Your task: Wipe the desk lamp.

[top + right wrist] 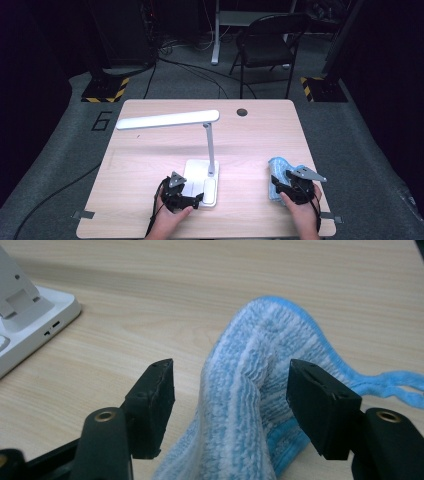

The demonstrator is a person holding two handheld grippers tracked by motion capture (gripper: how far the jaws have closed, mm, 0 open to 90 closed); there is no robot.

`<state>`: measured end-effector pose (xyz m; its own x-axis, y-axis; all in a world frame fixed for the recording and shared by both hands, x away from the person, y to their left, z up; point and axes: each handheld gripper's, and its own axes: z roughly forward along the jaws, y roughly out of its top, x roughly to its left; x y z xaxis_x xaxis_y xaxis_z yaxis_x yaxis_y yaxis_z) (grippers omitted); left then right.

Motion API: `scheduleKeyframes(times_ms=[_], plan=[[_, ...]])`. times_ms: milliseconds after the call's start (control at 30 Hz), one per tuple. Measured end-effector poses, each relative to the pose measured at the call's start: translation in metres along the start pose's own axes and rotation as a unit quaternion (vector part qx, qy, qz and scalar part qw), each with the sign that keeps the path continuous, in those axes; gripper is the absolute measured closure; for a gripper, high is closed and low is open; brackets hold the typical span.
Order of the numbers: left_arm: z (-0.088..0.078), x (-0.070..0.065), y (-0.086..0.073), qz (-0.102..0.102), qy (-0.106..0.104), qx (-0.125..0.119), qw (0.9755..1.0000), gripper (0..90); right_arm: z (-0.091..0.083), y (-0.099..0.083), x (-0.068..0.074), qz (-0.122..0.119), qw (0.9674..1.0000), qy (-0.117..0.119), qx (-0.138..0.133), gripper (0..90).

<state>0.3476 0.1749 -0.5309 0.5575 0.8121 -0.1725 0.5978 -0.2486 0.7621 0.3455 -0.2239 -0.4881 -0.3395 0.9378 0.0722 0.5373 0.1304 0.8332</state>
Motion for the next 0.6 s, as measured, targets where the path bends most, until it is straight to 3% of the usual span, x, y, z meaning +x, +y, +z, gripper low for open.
scheduleKeyframes(times_ms=[133,167,300,433,467,500,533,567,600], plan=[[0.000,0.000,0.000,-0.002,0.000,0.000,1.0000,0.7,-0.006,0.003,0.002,-0.003,0.9998,-0.007,-0.020,35.1],[0.000,0.000,0.000,-0.003,0.000,0.000,1.0000,0.7,-0.011,0.005,0.006,0.004,0.9993,0.000,-0.038,35.0],[0.000,0.000,0.000,-0.002,0.000,0.001,1.0000,0.7,-0.019,0.009,0.014,-0.005,0.9979,0.002,-0.064,35.1],[-0.001,0.001,0.000,0.005,0.000,0.007,1.0000,0.7,-0.017,0.009,0.024,-0.017,0.9978,0.010,-0.064,35.6],[0.000,0.000,0.000,-0.003,0.000,0.001,1.0000,0.7,-0.016,0.009,0.026,-0.017,0.9980,0.013,-0.059,35.7],[-0.001,0.001,0.000,0.005,-0.001,0.007,1.0000,0.7,-0.014,0.008,0.028,-0.021,0.9980,0.020,-0.055,36.0],[0.000,0.000,0.000,-0.005,0.000,-0.001,1.0000,0.8,-0.013,0.008,0.030,-0.022,0.9982,0.021,-0.051,36.4],[-0.001,0.001,0.000,0.004,0.000,0.006,1.0000,0.8,-0.011,0.008,0.032,-0.025,0.9981,0.029,-0.048,36.7],[0.000,0.000,0.000,-0.004,0.000,0.000,1.0000,0.8,-0.009,0.008,0.034,-0.030,0.9981,0.032,-0.043,36.9]])
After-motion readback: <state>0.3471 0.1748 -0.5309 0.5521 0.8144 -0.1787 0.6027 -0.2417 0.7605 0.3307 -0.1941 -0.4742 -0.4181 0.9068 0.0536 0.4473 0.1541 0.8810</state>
